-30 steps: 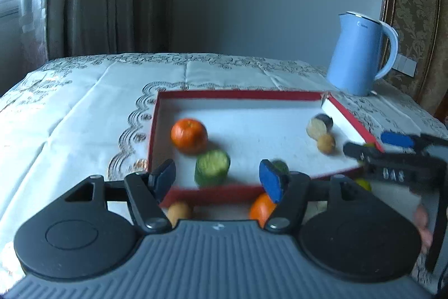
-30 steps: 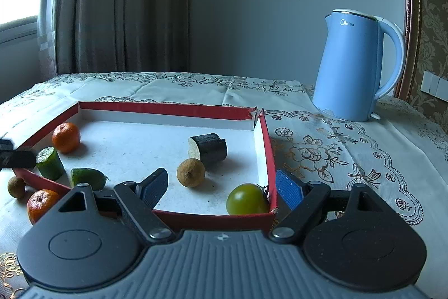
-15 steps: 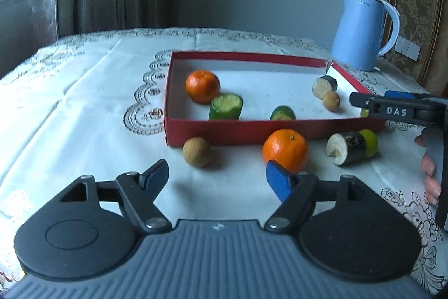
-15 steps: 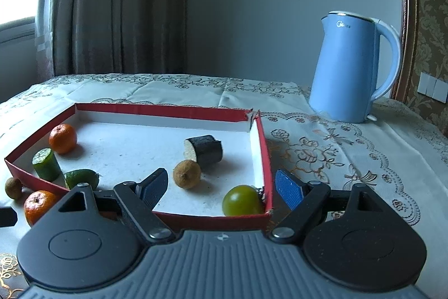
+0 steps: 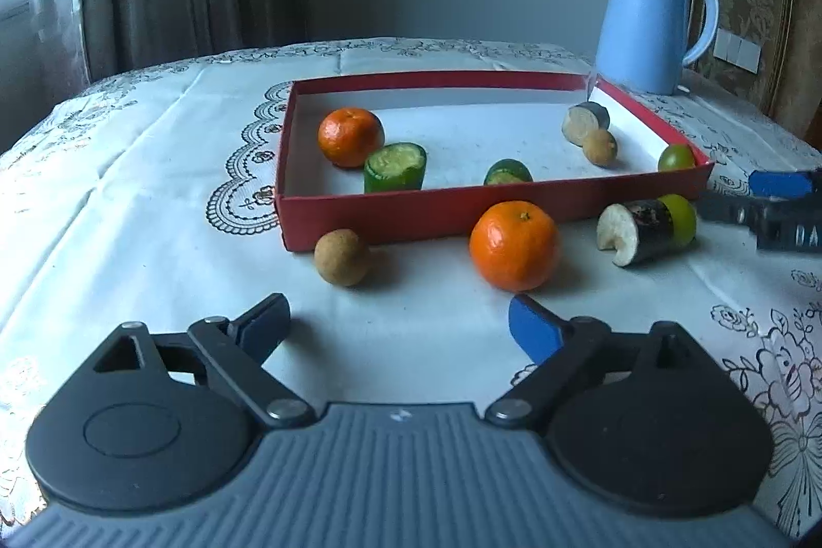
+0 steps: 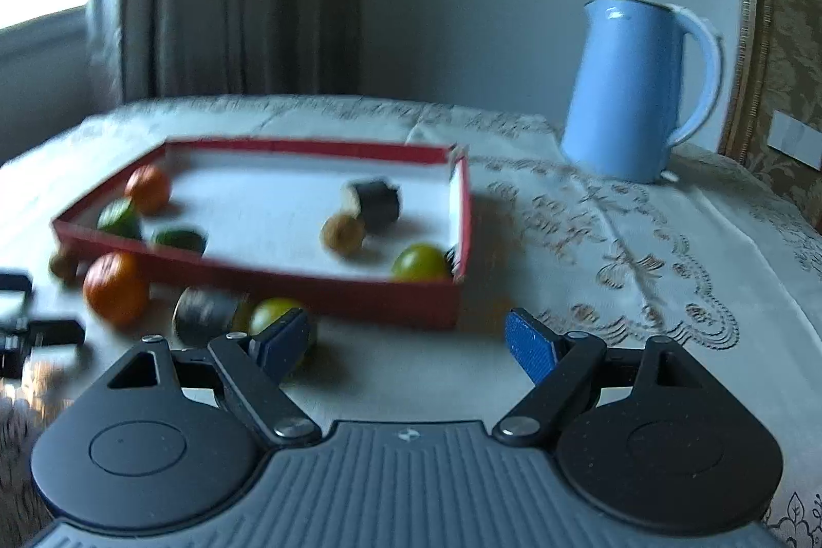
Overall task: Organize fruits
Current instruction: 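Move the right gripper onto the green round citrus and close it, then carry the green citrus into the red tray and open the right gripper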
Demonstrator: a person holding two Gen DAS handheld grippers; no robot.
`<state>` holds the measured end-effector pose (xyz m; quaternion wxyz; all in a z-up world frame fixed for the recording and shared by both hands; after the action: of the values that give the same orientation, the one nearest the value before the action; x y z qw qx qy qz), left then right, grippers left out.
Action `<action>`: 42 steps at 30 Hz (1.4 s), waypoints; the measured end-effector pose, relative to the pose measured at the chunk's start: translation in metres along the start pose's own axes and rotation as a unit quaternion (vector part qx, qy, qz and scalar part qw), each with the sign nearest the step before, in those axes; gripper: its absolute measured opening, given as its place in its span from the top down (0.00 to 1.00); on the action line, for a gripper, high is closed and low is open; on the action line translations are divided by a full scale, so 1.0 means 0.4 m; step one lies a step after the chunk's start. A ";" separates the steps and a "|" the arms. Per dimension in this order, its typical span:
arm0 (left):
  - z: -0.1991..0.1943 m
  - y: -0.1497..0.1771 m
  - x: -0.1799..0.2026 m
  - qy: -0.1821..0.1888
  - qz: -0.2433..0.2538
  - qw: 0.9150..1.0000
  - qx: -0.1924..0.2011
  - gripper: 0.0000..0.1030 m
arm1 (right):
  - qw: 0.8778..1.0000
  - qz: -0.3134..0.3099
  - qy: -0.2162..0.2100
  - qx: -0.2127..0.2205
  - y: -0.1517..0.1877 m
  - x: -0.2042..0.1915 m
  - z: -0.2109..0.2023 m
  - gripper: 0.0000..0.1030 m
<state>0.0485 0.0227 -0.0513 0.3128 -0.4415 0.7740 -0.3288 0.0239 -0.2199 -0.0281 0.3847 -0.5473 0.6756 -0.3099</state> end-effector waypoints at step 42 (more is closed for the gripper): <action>0.016 0.004 0.009 0.010 0.011 1.000 -0.013 0.00 | 0.998 -0.035 -0.039 -0.039 0.025 -0.092 0.033 0.67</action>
<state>0.0510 0.0187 -0.0570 0.3026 -0.4337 0.7862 -0.3198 0.0342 -0.1817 -0.0367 0.3786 -0.5965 0.6521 -0.2749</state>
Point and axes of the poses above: each gripper's, at about its wrist camera, not at the fingertips, and z roughly the way its jaws point, x to its right, y to its underside, the point moved 4 cm from there along z, roughly the way its jaws point, and after that the axes turned 15 degrees about z, right-handed, at the moved point
